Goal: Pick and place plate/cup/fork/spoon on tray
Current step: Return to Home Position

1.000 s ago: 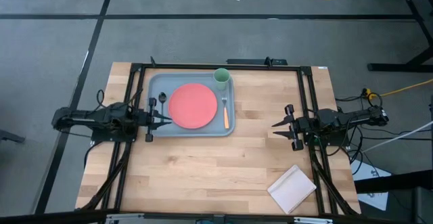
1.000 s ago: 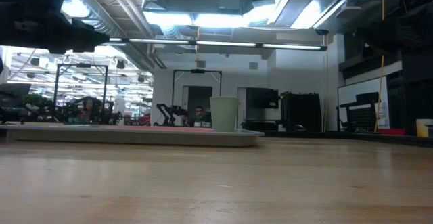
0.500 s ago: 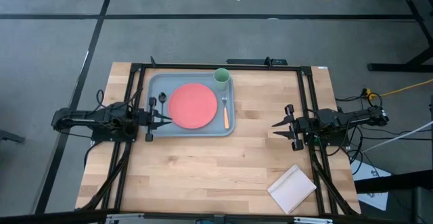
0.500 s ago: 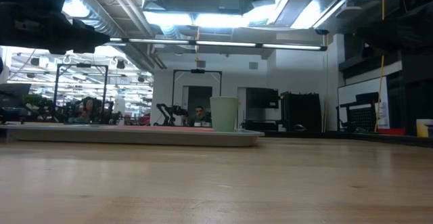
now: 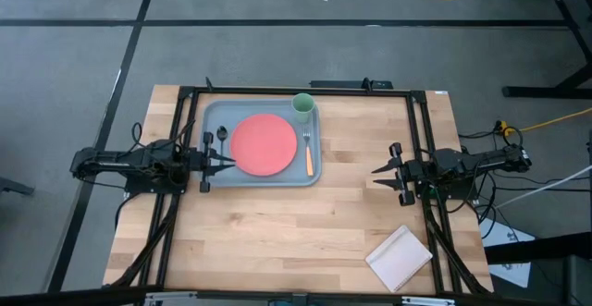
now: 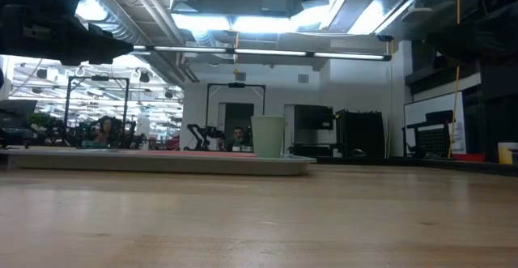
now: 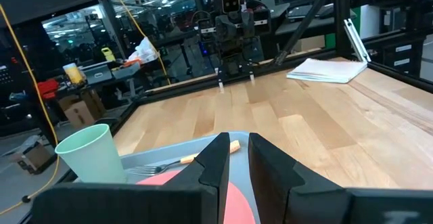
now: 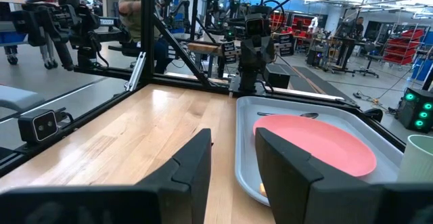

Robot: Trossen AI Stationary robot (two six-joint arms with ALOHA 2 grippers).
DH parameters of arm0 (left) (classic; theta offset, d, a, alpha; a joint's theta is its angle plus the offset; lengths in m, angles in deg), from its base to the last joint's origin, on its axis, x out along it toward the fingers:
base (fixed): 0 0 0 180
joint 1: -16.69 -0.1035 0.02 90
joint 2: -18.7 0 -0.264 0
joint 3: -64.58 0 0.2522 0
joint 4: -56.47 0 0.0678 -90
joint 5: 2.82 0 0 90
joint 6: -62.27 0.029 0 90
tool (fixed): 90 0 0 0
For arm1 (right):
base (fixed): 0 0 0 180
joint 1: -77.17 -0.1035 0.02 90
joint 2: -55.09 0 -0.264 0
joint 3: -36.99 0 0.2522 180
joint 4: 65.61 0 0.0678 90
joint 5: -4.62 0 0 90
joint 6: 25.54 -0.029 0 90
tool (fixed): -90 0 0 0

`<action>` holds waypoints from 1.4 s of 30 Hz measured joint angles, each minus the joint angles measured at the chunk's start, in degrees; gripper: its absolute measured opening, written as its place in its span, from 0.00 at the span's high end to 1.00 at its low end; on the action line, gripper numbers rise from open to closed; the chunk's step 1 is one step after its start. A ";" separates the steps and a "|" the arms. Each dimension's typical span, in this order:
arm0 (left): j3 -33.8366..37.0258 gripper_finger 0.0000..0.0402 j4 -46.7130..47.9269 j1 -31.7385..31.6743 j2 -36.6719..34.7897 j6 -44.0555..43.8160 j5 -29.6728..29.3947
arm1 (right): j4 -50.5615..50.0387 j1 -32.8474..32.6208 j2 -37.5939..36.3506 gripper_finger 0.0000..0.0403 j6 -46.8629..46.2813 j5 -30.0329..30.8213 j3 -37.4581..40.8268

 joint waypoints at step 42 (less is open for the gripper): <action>0.02 0.88 -0.16 -0.02 0.00 0.01 -0.26 | -0.82 -0.13 3.62 0.70 1.13 -2.60 0.00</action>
